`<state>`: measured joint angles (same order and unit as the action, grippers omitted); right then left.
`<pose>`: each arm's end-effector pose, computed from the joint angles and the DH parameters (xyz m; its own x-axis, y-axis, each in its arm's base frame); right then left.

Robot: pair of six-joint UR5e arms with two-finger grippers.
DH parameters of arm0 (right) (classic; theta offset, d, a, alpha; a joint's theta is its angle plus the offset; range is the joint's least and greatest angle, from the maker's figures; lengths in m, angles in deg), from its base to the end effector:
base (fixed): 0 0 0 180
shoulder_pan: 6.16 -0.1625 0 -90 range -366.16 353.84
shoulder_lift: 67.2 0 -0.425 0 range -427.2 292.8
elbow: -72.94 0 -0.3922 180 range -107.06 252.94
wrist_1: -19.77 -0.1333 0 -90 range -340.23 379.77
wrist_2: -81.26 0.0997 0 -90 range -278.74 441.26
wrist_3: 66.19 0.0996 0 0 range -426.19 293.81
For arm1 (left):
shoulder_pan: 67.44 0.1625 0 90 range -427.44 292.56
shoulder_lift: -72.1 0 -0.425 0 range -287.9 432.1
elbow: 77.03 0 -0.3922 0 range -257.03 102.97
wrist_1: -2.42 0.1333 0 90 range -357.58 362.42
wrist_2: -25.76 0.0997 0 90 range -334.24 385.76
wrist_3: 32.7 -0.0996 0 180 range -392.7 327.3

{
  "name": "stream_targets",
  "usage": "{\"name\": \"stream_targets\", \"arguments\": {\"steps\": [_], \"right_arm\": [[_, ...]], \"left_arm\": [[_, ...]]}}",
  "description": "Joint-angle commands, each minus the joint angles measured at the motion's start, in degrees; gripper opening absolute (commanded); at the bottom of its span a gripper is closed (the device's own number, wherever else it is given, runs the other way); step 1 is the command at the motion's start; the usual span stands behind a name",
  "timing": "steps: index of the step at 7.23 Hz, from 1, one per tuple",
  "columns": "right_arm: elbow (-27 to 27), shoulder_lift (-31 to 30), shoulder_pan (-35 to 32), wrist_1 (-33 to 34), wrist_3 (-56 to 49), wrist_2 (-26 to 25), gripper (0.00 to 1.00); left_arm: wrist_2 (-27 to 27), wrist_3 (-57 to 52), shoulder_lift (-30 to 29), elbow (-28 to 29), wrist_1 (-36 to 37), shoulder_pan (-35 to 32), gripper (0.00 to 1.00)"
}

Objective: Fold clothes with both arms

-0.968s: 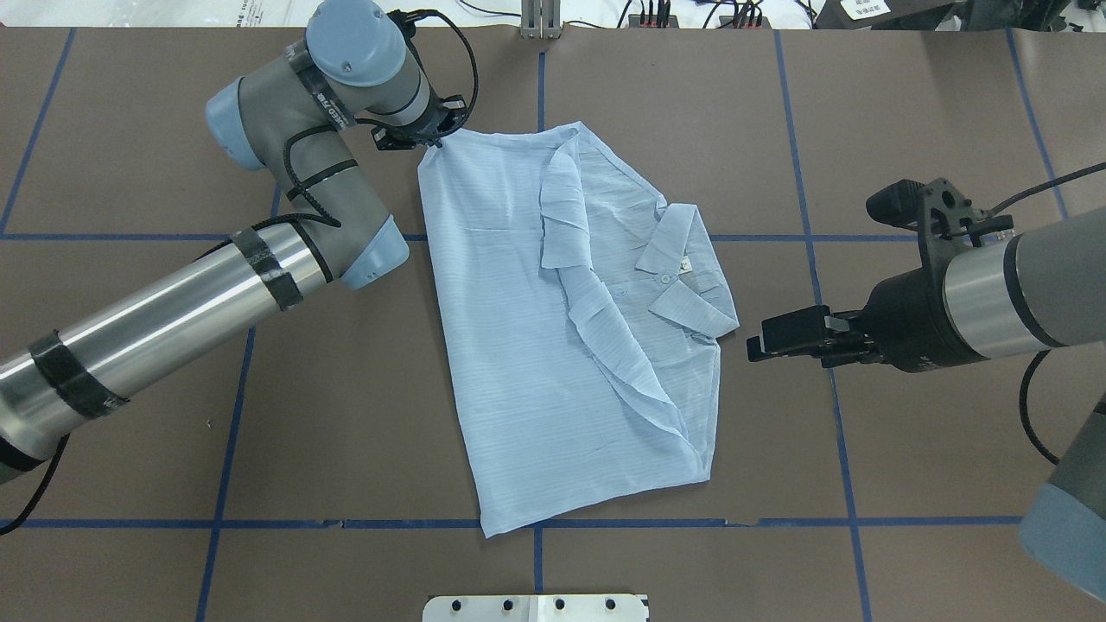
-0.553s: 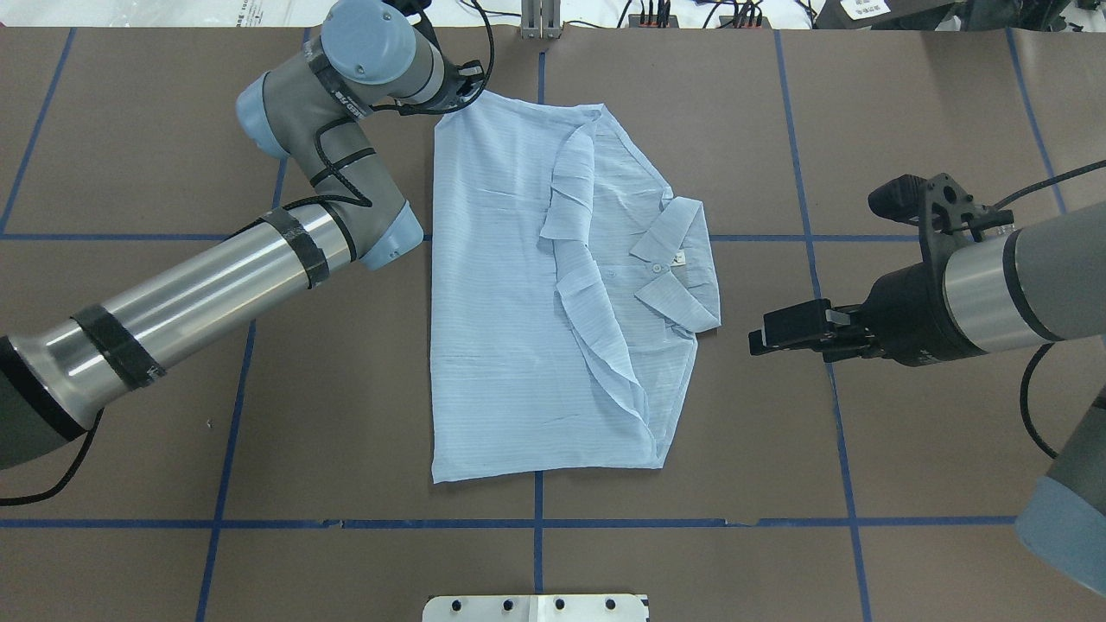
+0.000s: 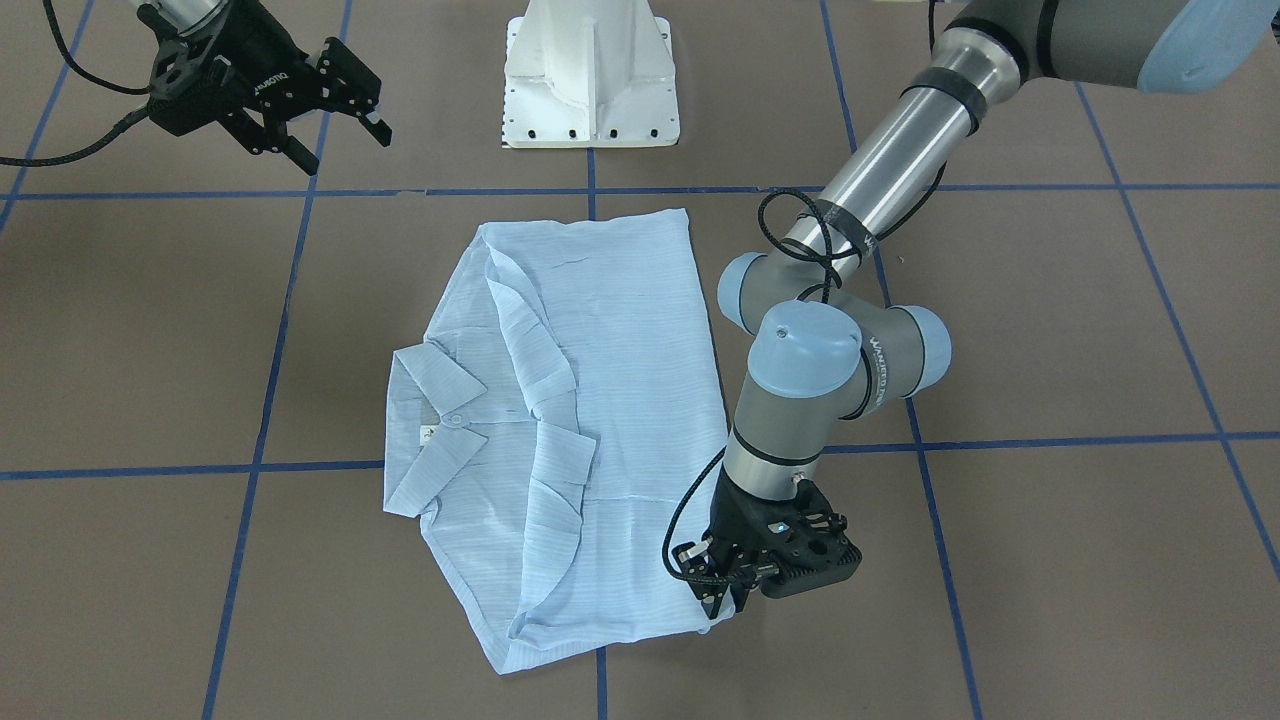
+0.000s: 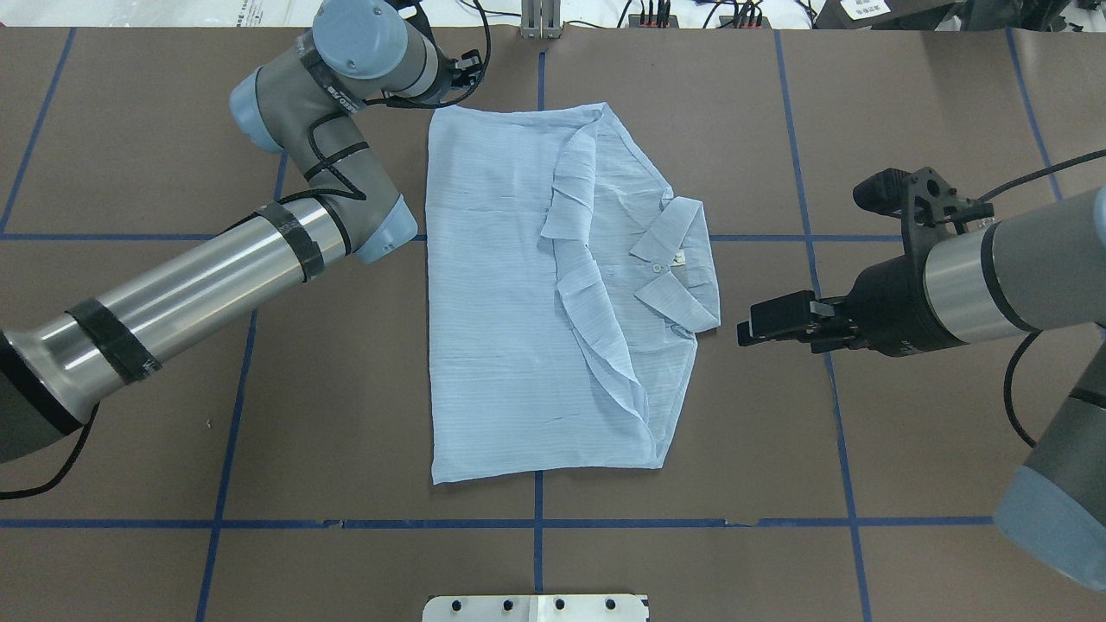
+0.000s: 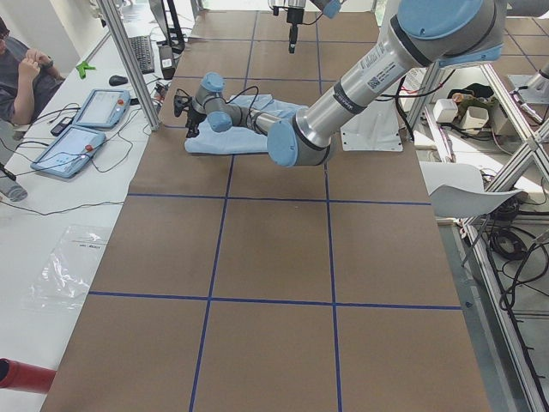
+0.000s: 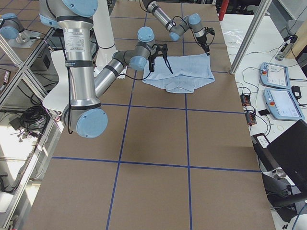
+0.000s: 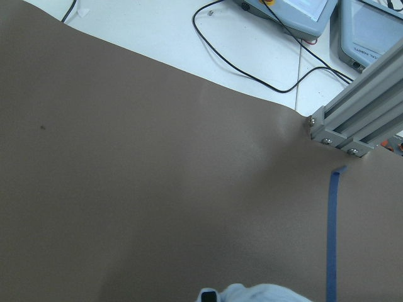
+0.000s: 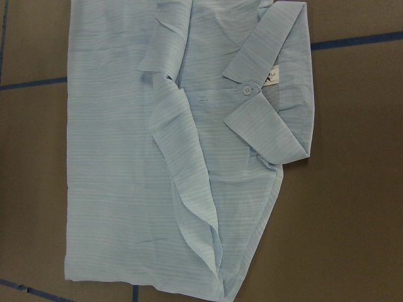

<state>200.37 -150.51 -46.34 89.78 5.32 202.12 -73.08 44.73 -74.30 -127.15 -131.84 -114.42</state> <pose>-0.2919 -0.3541 0.2592 0.3802 -0.0352 0.9242 -0.0851 0.9937 0.0729 0.5036 -0.7126 0.2472 0.4624 -0.1803 -0.8682 0.5433 0.8314 0.1167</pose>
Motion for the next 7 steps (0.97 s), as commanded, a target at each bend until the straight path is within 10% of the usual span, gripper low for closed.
{"name": "stream_targets", "arguments": {"steps": [1,5,7], "right_arm": [[-3.8,3.1,0.8,0.3,-0.6,-2.2,1.00],[-11.0,11.2,13.8,6.8,-9.0,-21.1,1.00],[-16.5,18.1,17.3,12.9,-12.6,-27.7,1.00]], "left_arm": [[-6.9,-1.0,7.2,-10.4,4.0,-2.0,1.00],[-7.9,-7.9,28.9,-44.8,19.8,-2.3,1.00],[-8.9,-7.9,32.2,-48.3,20.4,-2.3,1.00]]}}
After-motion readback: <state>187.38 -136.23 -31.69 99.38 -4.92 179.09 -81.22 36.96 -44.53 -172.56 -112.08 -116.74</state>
